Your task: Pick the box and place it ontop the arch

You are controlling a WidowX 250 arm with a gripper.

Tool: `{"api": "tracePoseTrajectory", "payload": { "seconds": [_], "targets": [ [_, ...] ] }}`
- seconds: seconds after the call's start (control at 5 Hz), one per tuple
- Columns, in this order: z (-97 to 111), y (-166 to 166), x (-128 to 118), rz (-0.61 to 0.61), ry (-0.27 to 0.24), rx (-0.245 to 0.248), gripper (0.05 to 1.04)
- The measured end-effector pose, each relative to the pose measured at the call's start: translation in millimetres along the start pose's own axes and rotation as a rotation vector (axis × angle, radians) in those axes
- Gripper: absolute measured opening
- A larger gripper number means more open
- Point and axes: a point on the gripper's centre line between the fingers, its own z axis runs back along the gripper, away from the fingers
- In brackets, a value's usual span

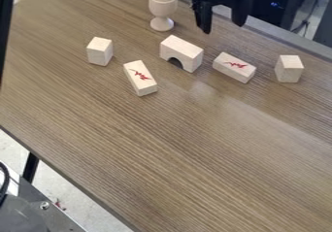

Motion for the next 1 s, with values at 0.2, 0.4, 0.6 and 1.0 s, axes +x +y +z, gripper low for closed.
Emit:
{"api": "tracePoseTrajectory", "payload": {
  "seconds": [0.2, 0.4, 0.6, 1.0],
  "targets": [
    [-19, 5, -3, 0.003, 0.031, 0.042, 0.999],
    [-32, 6, -8, 0.046, 0.029, 0.049, 0.997],
    [-33, 6, -9, 0.12, 0.018, 0.037, 0.998],
    [-33, -2, -23, 0.209, -0.046, -0.008, 0.997]
  ]
}}
